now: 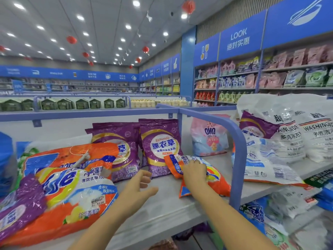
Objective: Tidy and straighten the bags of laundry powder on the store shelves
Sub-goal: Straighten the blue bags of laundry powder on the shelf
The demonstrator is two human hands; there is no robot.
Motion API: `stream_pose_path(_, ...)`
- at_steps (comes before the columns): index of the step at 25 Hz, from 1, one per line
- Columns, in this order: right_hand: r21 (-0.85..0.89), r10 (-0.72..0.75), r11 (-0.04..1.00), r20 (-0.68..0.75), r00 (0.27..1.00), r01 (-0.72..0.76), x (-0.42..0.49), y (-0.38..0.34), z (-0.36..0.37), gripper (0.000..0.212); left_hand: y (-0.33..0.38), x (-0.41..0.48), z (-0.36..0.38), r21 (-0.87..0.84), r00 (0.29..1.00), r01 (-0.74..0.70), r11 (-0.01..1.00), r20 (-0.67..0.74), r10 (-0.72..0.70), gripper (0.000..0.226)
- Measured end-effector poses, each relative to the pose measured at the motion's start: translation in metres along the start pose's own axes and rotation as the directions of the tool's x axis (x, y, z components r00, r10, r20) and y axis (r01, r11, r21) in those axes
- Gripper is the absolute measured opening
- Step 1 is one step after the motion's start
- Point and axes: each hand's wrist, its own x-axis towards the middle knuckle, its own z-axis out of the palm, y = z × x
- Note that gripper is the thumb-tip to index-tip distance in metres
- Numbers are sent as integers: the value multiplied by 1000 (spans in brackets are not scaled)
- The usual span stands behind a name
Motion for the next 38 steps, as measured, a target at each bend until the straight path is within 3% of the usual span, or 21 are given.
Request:
stream_pose_path(3,251,71,967,-92,993,-46,5,21,-10,25,-4,-1,-4,5,1000,-1,1000,1,1,32)
stream_pose_path(5,513,176,853,-105,979,-98,10,43,-19,18,-4,-2,-6,-12,1000,0,1000,4,0,31)
stream_pose_path(6,650,213,752,-87,973,-106,13,55,-23,29,-4,-2,-6,-29,1000,-1,1000,4,1,30)
stream_pose_path(8,892,286,446,-56,957,-81,21,73,-27,45,-1,-1,-9,-72,1000,-19,997,-6,18,30)
stream_pose_path(10,994,347,95,22,938,-59,26,83,-30,39,3,2,-10,-115,998,-49,992,-36,45,32)
stream_pose_path(12,983,283,-158,135,950,-93,33,87,-32,26,4,6,-11,-139,994,-92,986,-78,81,35)
stream_pose_path(15,913,224,-379,250,942,-152,36,83,-39,20,8,5,-5,-168,984,-177,970,-54,170,50)
stream_pose_path(19,701,194,-706,332,923,-104,14,40,-70,28,32,6,18,-167,960,-248,954,86,265,76)
stream_pose_path(21,574,123,-814,323,938,-91,-4,9,-86,28,41,13,26,-212,956,-293,932,-86,281,66)
stream_pose_path(23,534,71,-841,275,959,-91,-19,-9,-90,24,43,22,23,-179,902,-274,945,-390,187,43)
stream_pose_path(24,601,49,-793,232,972,-103,-25,-13,-88,22,39,27,18,-167,875,-228,959,-467,127,31)
stream_pose_path(26,765,39,-638,153,988,-93,-30,-10,-79,22,25,36,7,-287,899,-144,947,-438,4,17)
stream_pose_path(29,909,329,-411,71,942,75,-19,11,-57,4,14,35,-5,-500,940,-23,866,-306,-152,17)
stream_pose_path(30,934,384,-342,40,923,102,-13,18,-49,10,10,36,-6,-528,946,-4,849,-277,-168,18)
stream_pose_path(31,933,349,-349,46,936,85,-9,23,-42,19,11,34,-7,-523,956,16,852,-241,-166,18)
stream_pose_path(34,843,68,-532,132,989,-76,1,21,-21,25,-1,39,-8,-442,981,103,891,-106,-165,34)
stream_pose_path(36,845,39,-522,159,986,-116,0,17,-12,22,-11,43,-7,-427,968,214,879,-28,-250,48)
stream_pose_path(38,871,63,-485,119,991,-74,-2,14,-12,20,-11,46,-6,-529,958,211,822,-54,-281,40)
